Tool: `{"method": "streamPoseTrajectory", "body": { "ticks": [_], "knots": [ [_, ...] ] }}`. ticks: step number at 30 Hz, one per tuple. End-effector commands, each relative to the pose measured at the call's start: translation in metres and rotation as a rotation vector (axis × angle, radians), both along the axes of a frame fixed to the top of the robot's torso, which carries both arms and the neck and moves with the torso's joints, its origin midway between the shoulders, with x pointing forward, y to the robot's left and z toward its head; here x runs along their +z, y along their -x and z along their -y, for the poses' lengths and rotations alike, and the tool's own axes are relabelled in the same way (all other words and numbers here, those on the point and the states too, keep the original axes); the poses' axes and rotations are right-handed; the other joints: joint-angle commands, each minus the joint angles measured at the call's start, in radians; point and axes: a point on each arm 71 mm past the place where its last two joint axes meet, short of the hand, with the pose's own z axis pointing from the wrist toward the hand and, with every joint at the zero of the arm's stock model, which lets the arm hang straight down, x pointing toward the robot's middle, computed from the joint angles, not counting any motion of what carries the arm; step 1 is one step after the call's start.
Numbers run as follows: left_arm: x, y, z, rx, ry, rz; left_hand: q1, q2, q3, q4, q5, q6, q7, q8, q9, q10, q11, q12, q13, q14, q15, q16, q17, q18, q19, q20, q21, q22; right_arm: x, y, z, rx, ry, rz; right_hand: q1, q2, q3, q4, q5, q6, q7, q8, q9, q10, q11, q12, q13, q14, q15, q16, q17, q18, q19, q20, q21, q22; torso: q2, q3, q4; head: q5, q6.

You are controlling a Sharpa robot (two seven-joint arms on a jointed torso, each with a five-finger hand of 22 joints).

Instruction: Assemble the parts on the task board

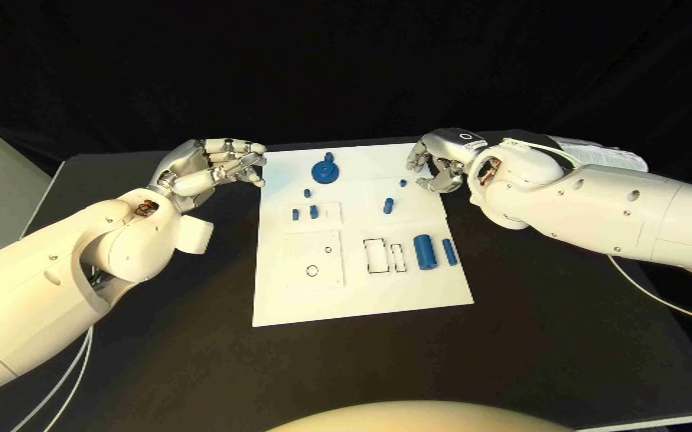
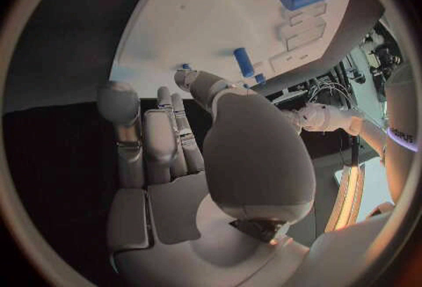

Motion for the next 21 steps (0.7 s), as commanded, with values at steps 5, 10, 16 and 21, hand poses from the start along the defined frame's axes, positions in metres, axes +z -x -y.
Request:
{"method": "streamPoseTrajectory", "body": {
  "ticks": [5, 10, 16, 21],
  "knots": [
    [0.005, 0.004, 0.001, -0.01, 0.075, 0.021, 0.019, 0.007, -0.004, -0.006, 0.001, 0.006, 0.003, 0.001, -0.002, 0.008, 0.003, -0.016, -0.003, 0.008, 0.0, -0.011, 0.001, 0.014, 0.012, -0.002, -0.007, -0.003, -0.009, -0.003, -0.007, -0.009, 0.087, 0.011, -0.001, -0.006, 0.0, 0.009, -0.004, -0.008, 0.001, -0.007, 0.002, -0.013, 0.001, -0.001, 0.002, 0.049, 0.009, 0.028, 0.022, -0.023, 0.009, 0.001, 0.024, 0.025, 0.001, 0.0002, 0.0009, 0.0, 0.001],
    [0.006, 0.004, 0.0, -0.004, 0.077, 0.021, 0.017, 0.006, -0.007, -0.005, 0.001, 0.006, 0.006, 0.001, -0.003, 0.006, 0.006, -0.022, -0.004, 0.009, 0.002, -0.014, 0.002, 0.013, 0.014, -0.001, -0.009, -0.005, -0.015, -0.003, -0.013, 0.002, 0.087, -0.006, 0.0, -0.001, 0.001, 0.014, -0.003, -0.006, 0.001, -0.006, 0.004, -0.011, 0.002, 0.001, 0.003, 0.051, 0.01, 0.051, 0.04, -0.026, 0.015, 0.002, 0.045, 0.049, 0.002, 0.0022, -0.0007, 0.001, 0.001],
    [0.006, 0.005, 0.0, -0.003, 0.078, 0.02, 0.015, 0.005, -0.009, -0.004, 0.0, 0.006, 0.007, 0.001, -0.004, 0.006, 0.007, -0.025, -0.004, 0.01, 0.002, -0.015, 0.002, 0.013, 0.015, -0.001, -0.01, -0.006, -0.019, -0.004, -0.019, 0.012, 0.082, -0.021, 0.002, 0.004, 0.009, 0.021, -0.002, 0.001, -0.001, -0.003, 0.009, 0.004, -0.001, 0.006, 0.006, 0.052, 0.009, 0.085, 0.065, -0.032, 0.023, 0.003, 0.079, 0.087, 0.001, 0.0019, -0.0007, 0.002, 0.0],
    [0.006, 0.005, 0.0, -0.003, 0.076, 0.017, 0.015, 0.005, -0.01, -0.003, 0.0, 0.005, 0.008, 0.0, -0.004, 0.006, 0.007, -0.026, -0.004, 0.01, 0.003, -0.016, 0.002, 0.013, 0.015, -0.001, -0.011, -0.006, -0.02, -0.004, -0.024, 0.022, 0.074, -0.032, 0.004, 0.008, 0.016, 0.026, -0.001, 0.011, -0.004, 0.002, 0.014, 0.016, -0.004, 0.008, 0.007, 0.052, 0.007, 0.102, 0.077, -0.034, 0.026, 0.002, 0.097, 0.107, 0.001, 0.0031, -0.0011, 0.002, -0.003]
  ]
}}
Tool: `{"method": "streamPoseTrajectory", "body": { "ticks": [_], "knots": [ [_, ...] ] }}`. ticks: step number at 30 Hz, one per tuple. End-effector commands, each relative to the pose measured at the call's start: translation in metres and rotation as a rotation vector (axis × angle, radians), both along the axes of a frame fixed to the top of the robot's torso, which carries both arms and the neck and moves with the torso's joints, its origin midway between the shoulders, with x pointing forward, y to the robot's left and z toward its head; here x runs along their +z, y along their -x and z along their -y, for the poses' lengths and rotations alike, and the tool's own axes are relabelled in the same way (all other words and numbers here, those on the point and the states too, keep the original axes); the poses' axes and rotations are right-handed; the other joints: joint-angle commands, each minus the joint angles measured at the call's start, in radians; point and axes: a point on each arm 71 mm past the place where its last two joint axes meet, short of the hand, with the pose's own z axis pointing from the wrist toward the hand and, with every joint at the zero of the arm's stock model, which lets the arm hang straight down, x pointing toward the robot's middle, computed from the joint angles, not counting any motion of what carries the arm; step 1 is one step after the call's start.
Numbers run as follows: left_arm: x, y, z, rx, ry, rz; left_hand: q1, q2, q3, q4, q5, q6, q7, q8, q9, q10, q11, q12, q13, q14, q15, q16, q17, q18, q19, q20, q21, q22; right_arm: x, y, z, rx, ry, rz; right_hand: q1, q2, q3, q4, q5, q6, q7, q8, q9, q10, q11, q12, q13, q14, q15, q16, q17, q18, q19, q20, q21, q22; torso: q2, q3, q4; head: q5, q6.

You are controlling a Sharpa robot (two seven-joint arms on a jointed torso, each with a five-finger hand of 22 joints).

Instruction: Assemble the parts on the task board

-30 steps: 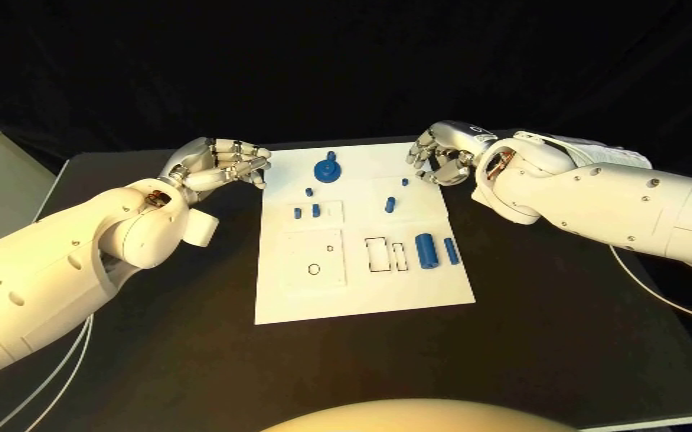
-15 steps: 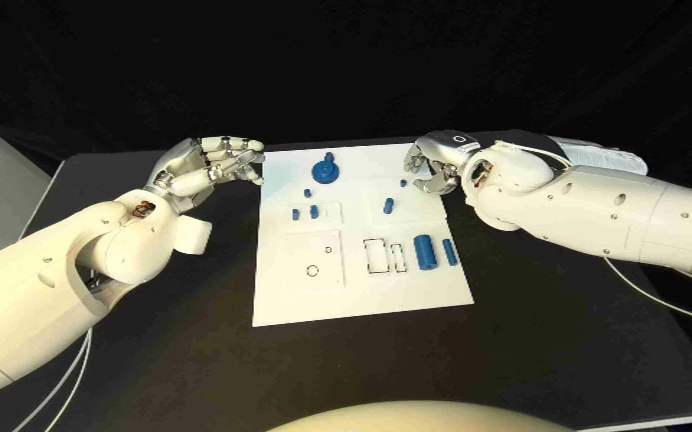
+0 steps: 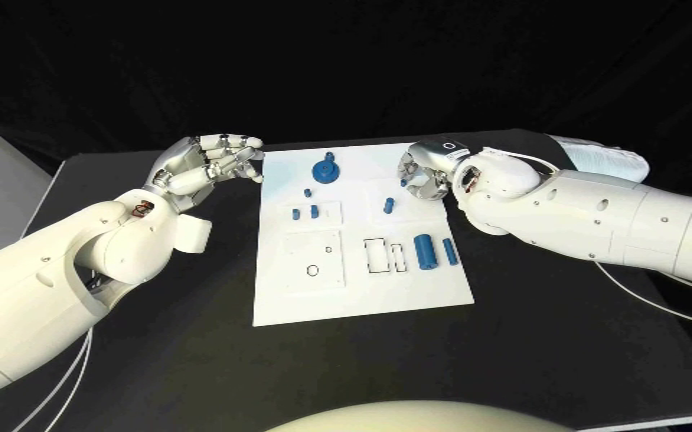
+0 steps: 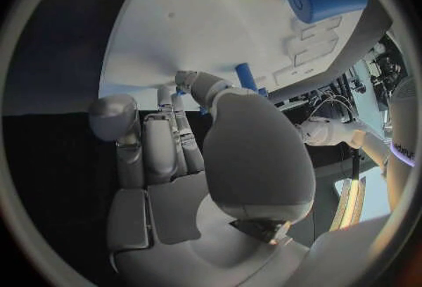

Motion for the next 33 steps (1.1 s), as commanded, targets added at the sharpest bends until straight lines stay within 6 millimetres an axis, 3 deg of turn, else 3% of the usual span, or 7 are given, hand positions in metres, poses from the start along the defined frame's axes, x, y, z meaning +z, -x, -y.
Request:
{"method": "streamPoseTrajectory", "body": {
  "ticks": [1, 4, 7, 18, 22, 27, 33],
  "knots": [
    [0.002, 0.001, 0.001, -0.005, 0.02, 0.007, 0.007, -0.003, -0.008, 0.0, 0.0, 0.001, 0.005, 0.0, -0.001, 0.002, 0.004, -0.006, -0.002, 0.006, 0.0, -0.007, 0.001, 0.013, 0.007, -0.002, -0.004, -0.002, -0.003, 0.001, -0.004, 0.013, 0.013, -0.022, 0.004, 0.01, 0.004, 0.006, -0.001, 0.008, -0.001, 0.007, 0.002, 0.011, -0.001, 0.005, 0.001, 0.056, 0.003, 0.008, 0.005, -0.019, 0.009, -0.002, 0.009, 0.009, 0.0, 0.0014, -0.0007, -0.001, -0.003],
    [0.002, 0.001, 0.001, -0.004, 0.019, 0.006, 0.007, -0.003, -0.009, 0.0, 0.0, 0.0, 0.006, -0.001, -0.002, 0.002, 0.005, -0.008, -0.002, 0.006, 0.001, -0.008, 0.002, 0.013, 0.008, -0.002, -0.005, -0.003, -0.003, 0.001, -0.007, 0.018, 0.008, -0.027, 0.005, 0.013, 0.01, 0.008, -0.003, 0.012, -0.003, 0.009, 0.005, 0.016, -0.003, 0.005, 0.001, 0.056, 0.002, 0.015, 0.009, -0.021, 0.011, -0.002, 0.019, 0.022, 0.0, 0.0013, -0.0014, -0.002, -0.003],
    [0.001, 0.0, 0.001, -0.002, 0.018, 0.006, 0.007, -0.003, -0.009, 0.0, 0.0, 0.0, 0.007, -0.001, -0.002, 0.002, 0.005, -0.009, -0.002, 0.006, 0.001, -0.008, 0.002, 0.012, 0.008, -0.002, -0.005, -0.003, -0.004, 0.001, -0.009, 0.021, 0.002, -0.032, 0.012, 0.02, 0.034, 0.012, -0.045, 0.02, -0.006, 0.014, 0.011, 0.028, -0.006, 0.004, 0.001, 0.053, 0.0, 0.028, 0.013, -0.022, 0.01, -0.004, 0.031, 0.035, 0.0, 0.0009, -0.0007, -0.002, -0.004],
    [0.001, 0.0, 0.001, 0.001, 0.016, 0.003, 0.007, -0.003, -0.009, 0.0, 0.001, 0.0, 0.007, -0.001, -0.002, 0.002, 0.006, -0.01, -0.002, 0.006, 0.001, -0.009, 0.002, 0.013, 0.008, -0.002, -0.006, -0.003, -0.007, 0.001, -0.013, 0.022, 0.005, -0.046, 0.016, 0.034, 0.064, 0.017, -0.043, 0.039, -0.012, 0.026, 0.022, 0.049, -0.012, 0.005, 0.002, 0.052, -0.004, 0.044, 0.018, -0.025, 0.011, -0.006, 0.051, 0.058, 0.0, 0.0009, -0.0006, -0.001, -0.006],
    [0.001, 0.0, 0.001, 0.001, 0.015, 0.003, 0.007, -0.003, -0.009, 0.0, 0.001, 0.0, 0.007, -0.001, -0.002, 0.002, 0.006, -0.01, -0.002, 0.006, 0.001, -0.009, 0.002, 0.013, 0.008, -0.002, -0.006, -0.003, -0.007, 0.0, -0.014, 0.012, 0.015, -0.039, 0.029, 0.062, 0.099, 0.011, -0.085, 0.055, -0.017, 0.04, 0.037, 0.072, -0.019, 0.007, 0.004, 0.05, -0.009, 0.054, 0.018, -0.026, 0.01, -0.01, 0.064, 0.073, 0.0, 0.0007, -0.0014, -0.001, -0.008],
    [0.001, 0.0, 0.001, 0.001, 0.013, 0.003, 0.007, -0.003, -0.009, 0.0, 0.001, 0.0, 0.007, -0.001, -0.002, 0.002, 0.006, -0.01, -0.002, 0.006, 0.001, -0.009, 0.002, 0.013, 0.008, -0.002, -0.006, -0.003, -0.008, -0.001, -0.015, 0.0, 0.036, -0.025, 0.039, 0.087, 0.139, -0.005, -0.092, 0.068, -0.024, 0.057, 0.055, 0.101, -0.027, 0.009, 0.008, 0.049, -0.016, 0.065, 0.019, -0.029, 0.012, -0.016, 0.084, 0.097, -0.001, 0.0008, -0.0009, -0.002, -0.011],
    [0.001, 0.0, 0.0, 0.001, 0.011, 0.003, 0.009, -0.003, -0.009, -0.001, 0.001, -0.001, 0.008, -0.002, -0.003, 0.002, 0.006, -0.011, -0.002, 0.006, 0.001, -0.01, 0.002, 0.013, 0.009, -0.002, -0.007, -0.004, -0.008, -0.001, -0.015, -0.012, 0.049, -0.004, 0.04, 0.09, 0.158, -0.013, -0.104, 0.07, -0.026, 0.062, 0.063, 0.111, -0.029, 0.009, 0.009, 0.05, -0.017, 0.071, 0.021, -0.032, 0.016, -0.017, 0.101, 0.118, -0.001, 0.001, -0.0009, -0.002, -0.012]
  ]
}}
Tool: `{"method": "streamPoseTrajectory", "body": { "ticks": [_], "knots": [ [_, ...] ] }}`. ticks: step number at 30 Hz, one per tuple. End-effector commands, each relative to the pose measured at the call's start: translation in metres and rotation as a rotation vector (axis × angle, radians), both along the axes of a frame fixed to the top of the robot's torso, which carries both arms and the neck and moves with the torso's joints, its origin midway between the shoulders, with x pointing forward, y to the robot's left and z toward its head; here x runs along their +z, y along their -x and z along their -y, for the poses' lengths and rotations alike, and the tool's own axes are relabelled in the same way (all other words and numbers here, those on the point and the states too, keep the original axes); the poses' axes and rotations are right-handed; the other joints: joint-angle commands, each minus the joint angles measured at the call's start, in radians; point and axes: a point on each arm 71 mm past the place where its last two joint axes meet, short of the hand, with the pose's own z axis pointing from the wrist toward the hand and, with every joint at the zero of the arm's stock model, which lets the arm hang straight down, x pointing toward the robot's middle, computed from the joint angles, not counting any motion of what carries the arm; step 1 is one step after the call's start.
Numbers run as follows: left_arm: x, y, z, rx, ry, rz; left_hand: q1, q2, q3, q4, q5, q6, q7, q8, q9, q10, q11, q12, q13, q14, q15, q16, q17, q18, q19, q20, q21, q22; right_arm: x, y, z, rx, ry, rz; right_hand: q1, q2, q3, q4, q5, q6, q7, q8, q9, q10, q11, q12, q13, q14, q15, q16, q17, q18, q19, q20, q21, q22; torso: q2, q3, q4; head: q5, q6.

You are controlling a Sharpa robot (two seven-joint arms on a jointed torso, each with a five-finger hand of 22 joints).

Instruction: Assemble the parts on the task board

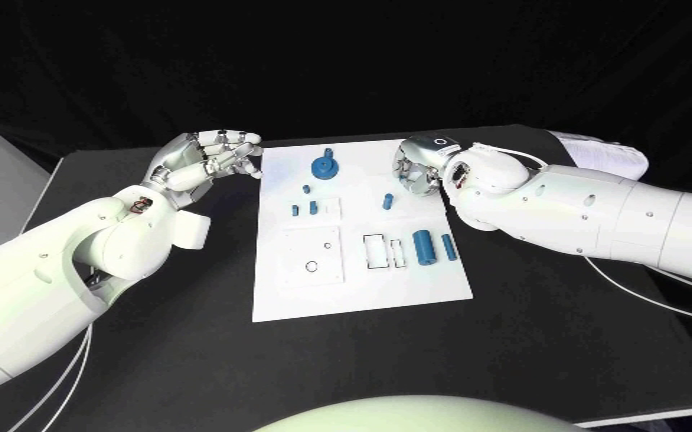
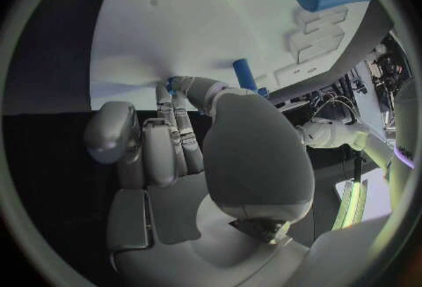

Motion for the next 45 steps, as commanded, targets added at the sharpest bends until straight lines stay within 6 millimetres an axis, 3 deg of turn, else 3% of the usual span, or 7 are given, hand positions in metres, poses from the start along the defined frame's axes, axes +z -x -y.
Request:
{"method": "streamPoseTrajectory", "body": {
  "ticks": [1, 10, 21, 31, 32, 40, 45],
  "knots": [
    [0.001, 0.0, 0.001, -0.003, 0.009, 0.006, 0.01, -0.003, -0.004, -0.001, 0.001, 0.0, 0.008, -0.002, -0.002, 0.002, 0.006, -0.007, -0.001, 0.006, 0.001, -0.005, 0.002, 0.013, 0.005, 0.002, -0.007, -0.001, -0.006, 0.002, -0.002, -0.006, 0.041, -0.001, 0.013, 0.026, 0.011, -0.001, -0.004, 0.009, -0.002, 0.006, 0.003, 0.033, -0.026, 0.003, 0.002, 0.046, -0.006, 0.008, 0.003, -0.018, 0.004, -0.005, 0.013, 0.013, 0.0, 0.0002, 0.0, 0.0, -0.001],
    [0.0, 0.0, 0.0, -0.001, 0.003, 0.006, 0.01, -0.003, -0.004, -0.001, 0.001, 0.0, 0.008, -0.002, -0.002, 0.002, 0.006, -0.007, -0.001, 0.006, 0.001, -0.005, 0.002, 0.013, 0.005, 0.002, -0.007, -0.001, 0.0, 0.007, -0.004, 0.005, 0.004, 0.055, 0.012, 0.024, 0.021, -0.006, -0.003, 0.01, -0.002, 0.008, 0.007, 0.037, -0.027, 0.002, 0.002, 0.047, -0.007, 0.012, 0.005, -0.021, 0.008, -0.006, 0.026, 0.029, 0.0, 0.0012, -0.0005, 0.003, 0.002],
    [-0.001, -0.001, -0.001, 0.009, -0.001, 0.004, 0.012, -0.003, -0.004, -0.003, 0.001, -0.001, 0.009, -0.002, -0.002, 0.002, 0.007, -0.01, -0.001, 0.006, 0.002, -0.008, 0.002, 0.013, 0.007, 0.002, -0.008, -0.002, 0.026, 0.021, -0.004, 0.037, -0.151, 0.191, 0.009, 0.021, 0.027, -0.009, -0.004, 0.011, -0.001, 0.011, 0.01, 0.04, -0.026, 0.0, 0.003, 0.048, -0.007, 0.018, 0.011, -0.027, 0.017, -0.007, 0.053, 0.061, -0.001, 0.0, -0.0024, 0.009, 0.005],
    [-0.001, -0.001, -0.001, 0.012, 0.0, 0.004, 0.012, -0.004, -0.005, -0.003, 0.001, -0.003, 0.01, -0.003, -0.003, 0.001, 0.008, -0.011, -0.001, 0.007, 0.002, -0.009, 0.002, 0.012, 0.007, 0.002, -0.009, -0.002, 0.042, 0.038, -0.013, 0.075, -0.252, 0.183, 0.009, 0.021, 0.029, -0.009, -0.005, 0.011, -0.001, 0.011, 0.011, 0.041, -0.026, 0.0, 0.003, 0.048, -0.007, 0.019, 0.012, -0.026, 0.017, -0.007, 0.054, 0.062, -0.002, -0.0005, -0.0023, 0.017, 0.006],
    [0.0, -0.001, 0.0, 0.012, 0.0, 0.004, 0.012, -0.004, -0.005, -0.003, 0.001, -0.003, 0.01, -0.003, -0.003, 0.001, 0.008, -0.011, -0.001, 0.007, 0.002, -0.009, 0.002, 0.012, 0.007, 0.002, -0.009, -0.002, 0.043, 0.043, -0.019, 0.092, -0.266, 0.174, 0.008, 0.021, 0.03, -0.01, -0.005, 0.011, -0.001, 0.011, 0.011, 0.041, -0.026, 0.0, 0.003, 0.048, -0.007, 0.02, 0.013, -0.026, 0.016, -0.007, 0.053, 0.061, -0.001, 0.0006, -0.0027, 0.026, 0.008],
    [0.0, -0.001, 0.003, 0.023, 0.003, 0.002, 0.012, -0.004, -0.005, -0.003, 0.001, -0.003, 0.01, -0.003, -0.003, 0.001, 0.008, -0.011, -0.001, 0.007, 0.002, -0.009, 0.002, 0.012, 0.007, 0.002, -0.009, -0.002, 0.036, 0.068, -0.051, 0.192, -0.294, 0.133, 0.008, 0.021, 0.03, -0.01, -0.005, 0.011, -0.001, 0.011, 0.011, 0.041, -0.026, 0.0, 0.003, 0.048, -0.007, 0.02, 0.012, -0.026, 0.016, -0.007, 0.052, 0.06, -0.004, -0.0034, -0.0012, 0.051, 0.009],
    [0.001, -0.001, 0.005, 0.041, 0.009, -0.003, 0.011, -0.003, -0.006, -0.002, 0.0, -0.003, 0.011, -0.004, -0.004, 0.002, 0.008, -0.013, -0.001, 0.007, 0.003, -0.01, 0.003, 0.012, 0.008, 0.002, -0.009, -0.003, 0.028, 0.08, -0.067, 0.24, -0.289, 0.119, 0.008, 0.021, 0.032, -0.01, -0.005, 0.011, 0.0, 0.012, 0.012, 0.041, -0.026, -0.001, 0.003, 0.048, -0.007, 0.02, 0.012, -0.026, 0.016, -0.008, 0.052, 0.059, -0.002, -0.0031, -0.0011, 0.068, 0.007]
  ]
}}
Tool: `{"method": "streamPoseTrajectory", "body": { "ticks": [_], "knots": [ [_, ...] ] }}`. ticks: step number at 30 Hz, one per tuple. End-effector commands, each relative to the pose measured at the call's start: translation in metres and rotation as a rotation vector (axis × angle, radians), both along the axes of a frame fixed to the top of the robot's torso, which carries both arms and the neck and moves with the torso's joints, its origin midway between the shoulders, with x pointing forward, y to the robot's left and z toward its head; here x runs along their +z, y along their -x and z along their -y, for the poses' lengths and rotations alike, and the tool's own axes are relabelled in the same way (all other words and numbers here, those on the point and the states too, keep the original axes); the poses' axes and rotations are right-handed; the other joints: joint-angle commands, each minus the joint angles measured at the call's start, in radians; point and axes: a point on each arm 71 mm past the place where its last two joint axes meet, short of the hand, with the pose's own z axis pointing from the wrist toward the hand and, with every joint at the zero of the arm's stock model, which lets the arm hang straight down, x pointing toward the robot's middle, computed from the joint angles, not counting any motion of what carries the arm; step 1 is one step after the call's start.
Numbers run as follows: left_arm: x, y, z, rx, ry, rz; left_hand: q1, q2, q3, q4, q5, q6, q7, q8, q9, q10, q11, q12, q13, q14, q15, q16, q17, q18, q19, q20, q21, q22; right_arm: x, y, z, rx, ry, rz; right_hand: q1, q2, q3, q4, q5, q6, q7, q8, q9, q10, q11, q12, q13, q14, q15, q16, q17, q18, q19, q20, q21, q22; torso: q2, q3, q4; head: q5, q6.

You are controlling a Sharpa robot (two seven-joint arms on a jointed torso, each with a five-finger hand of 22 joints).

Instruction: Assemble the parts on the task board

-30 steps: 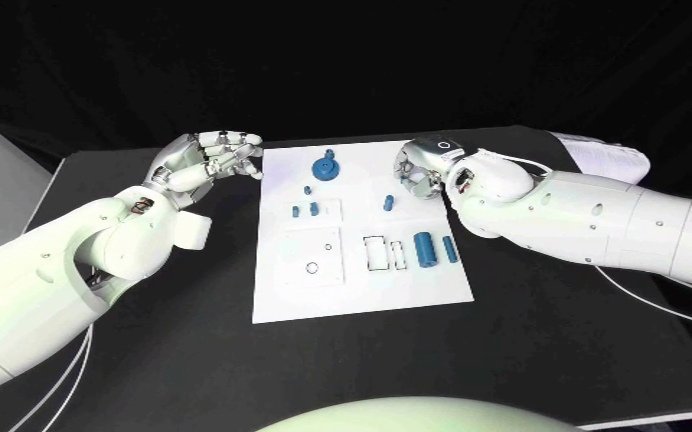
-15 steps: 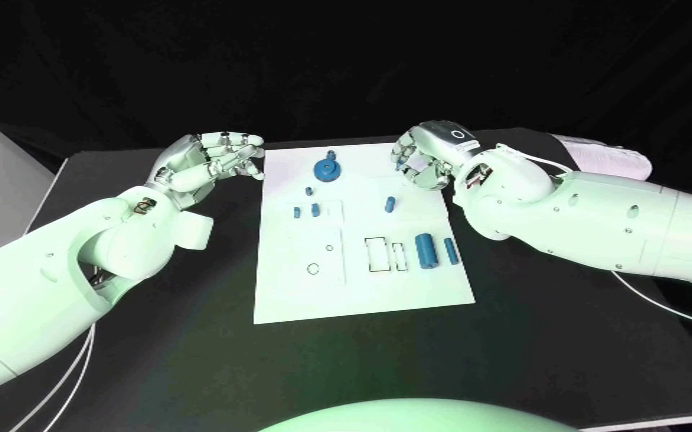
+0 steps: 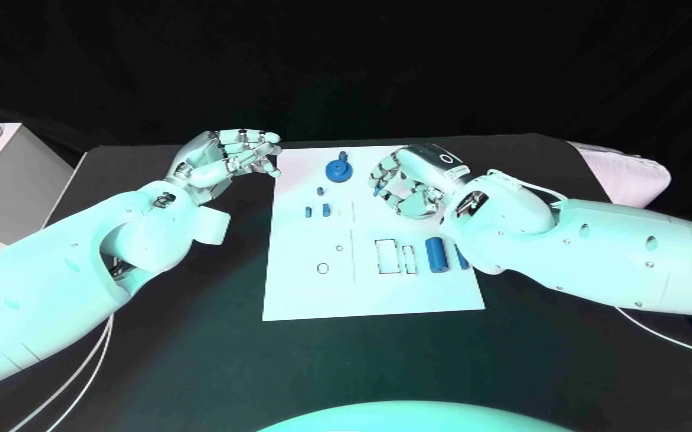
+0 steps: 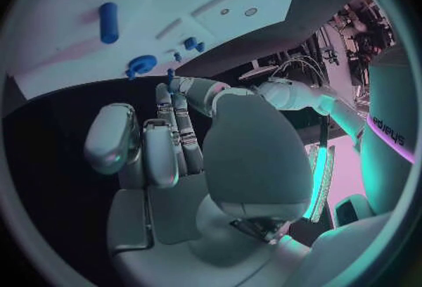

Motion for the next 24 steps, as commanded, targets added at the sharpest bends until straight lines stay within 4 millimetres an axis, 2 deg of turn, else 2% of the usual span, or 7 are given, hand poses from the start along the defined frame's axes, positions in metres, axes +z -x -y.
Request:
{"method": "streamPoseTrajectory", "body": {
  "ticks": [1, 5, 7, 10, 15, 18, 24],
  "knots": [
    [0.001, 0.0, 0.002, 0.032, 0.012, -0.004, 0.007, 0.001, -0.006, -0.002, 0.0, 0.001, 0.007, -0.004, -0.001, 0.002, 0.008, -0.004, -0.001, 0.007, 0.003, -0.006, 0.001, 0.012, 0.008, 0.002, -0.006, -0.001, -0.006, 0.01, -0.012, 0.053, 0.016, 0.017, 0.011, 0.018, 0.009, 0.0, 0.002, 0.004, -0.001, 0.005, 0.001, 0.038, -0.03, 0.002, 0.001, 0.048, -0.007, 0.003, 0.001, -0.015, 0.007, 0.001, 0.002, -0.002, 0.001, -0.0003, 0.0005, 0.017, -0.003],
    [0.002, 0.0, 0.003, 0.051, 0.022, -0.011, 0.007, 0.001, -0.006, -0.001, 0.0, 0.001, 0.007, -0.004, -0.002, 0.002, 0.009, -0.005, -0.001, 0.007, 0.003, -0.006, 0.001, 0.012, 0.008, 0.002, -0.006, -0.001, -0.018, 0.018, -0.024, 0.083, 0.027, 0.007, 0.011, 0.018, 0.009, 0.0, 0.002, 0.004, -0.001, 0.005, 0.001, 0.038, -0.03, 0.002, 0.001, 0.048, -0.007, 0.003, 0.001, -0.015, 0.007, 0.001, 0.002, -0.002, 0.002, 0.0005, 0.0002, 0.031, -0.004],
    [0.002, 0.0, 0.004, 0.063, 0.026, -0.015, 0.007, 0.001, -0.006, -0.001, 0.001, 0.001, 0.008, -0.004, -0.002, 0.002, 0.009, -0.005, -0.001, 0.008, 0.003, -0.006, 0.001, 0.012, 0.008, 0.002, -0.006, -0.001, -0.024, 0.022, -0.031, 0.098, 0.034, 0.0, 0.011, 0.018, 0.01, -0.001, 0.003, 0.004, -0.001, 0.005, 0.002, 0.038, -0.03, 0.002, 0.001, 0.048, -0.007, 0.002, 0.0, -0.015, 0.007, 0.001, 0.002, -0.002, 0.002, -0.0001, 0.0003, 0.032, -0.004],
    [0.003, 0.001, 0.005, 0.074, 0.032, -0.022, 0.007, 0.002, -0.006, -0.001, 0.001, 0.001, 0.008, -0.003, -0.002, 0.002, 0.009, -0.005, -0.001, 0.008, 0.003, -0.007, 0.001, 0.012, 0.009, 0.002, -0.006, -0.002, -0.032, 0.026, -0.04, 0.113, 0.049, -0.015, 0.011, 0.018, 0.01, -0.001, 0.003, 0.004, -0.001, 0.005, 0.002, 0.038, -0.03, 0.002, 0.001, 0.048, -0.007, 0.002, 0.0, -0.015, 0.007, 0.001, 0.002, -0.002, 0.002, -0.001, 0.0009, 0.041, -0.008],
    [0.003, 0.001, 0.007, 0.082, 0.037, -0.027, 0.007, 0.003, -0.006, 0.0, 0.001, 0.001, 0.008, -0.003, -0.002, 0.002, 0.009, -0.005, -0.001, 0.008, 0.003, -0.007, 0.001, 0.012, 0.009, 0.002, -0.006, -0.002, -0.042, 0.026, -0.048, 0.101, 0.089, -0.048, 0.011, 0.018, 0.011, -0.002, 0.003, 0.003, -0.001, 0.005, 0.002, 0.038, -0.029, 0.001, 0.001, 0.048, -0.007, 0.001, -0.004, -0.014, 0.006, 0.001, -0.002, -0.007, 0.001, -0.0016, 0.0011, 0.048, -0.015],
    [0.004, 0.002, 0.008, 0.083, 0.038, -0.029, 0.007, 0.003, -0.006, 0.0, 0.001, 0.001, 0.008, -0.003, -0.002, 0.002, 0.009, -0.005, -0.001, 0.008, 0.003, -0.007, 0.001, 0.012, 0.009, 0.002, -0.006, -0.002, -0.047, 0.025, -0.052, 0.089, 0.102, -0.061, 0.011, 0.018, 0.012, -0.002, 0.004, 0.003, -0.001, 0.005, 0.002, 0.038, -0.029, 0.001, 0.001, 0.047, -0.007, 0.0, -0.005, -0.014, 0.005, 0.001, -0.004, -0.009, 0.002, -0.002, 0.0008, 0.056, -0.015],
    [0.004, 0.002, 0.008, 0.085, 0.038, -0.03, 0.007, 0.003, -0.006, 0.0, 0.001, 0.002, 0.008, -0.003, -0.002, 0.002, 0.009, -0.006, -0.001, 0.008, 0.003, -0.007, 0.002, 0.012, 0.01, 0.002, -0.007, -0.002, -0.056, 0.028, -0.058, 0.088, 0.108, -0.079, 0.011, 0.018, 0.013, -0.002, 0.004, 0.003, 0.0, 0.005, 0.003, 0.038, -0.029, 0.001, 0.001, 0.047, -0.007, 0.0, -0.006, -0.013, 0.005, 0.001, -0.005, -0.011, 0.004, 0.0003, 0.0035, 0.066, -0.023]
  ]
}}
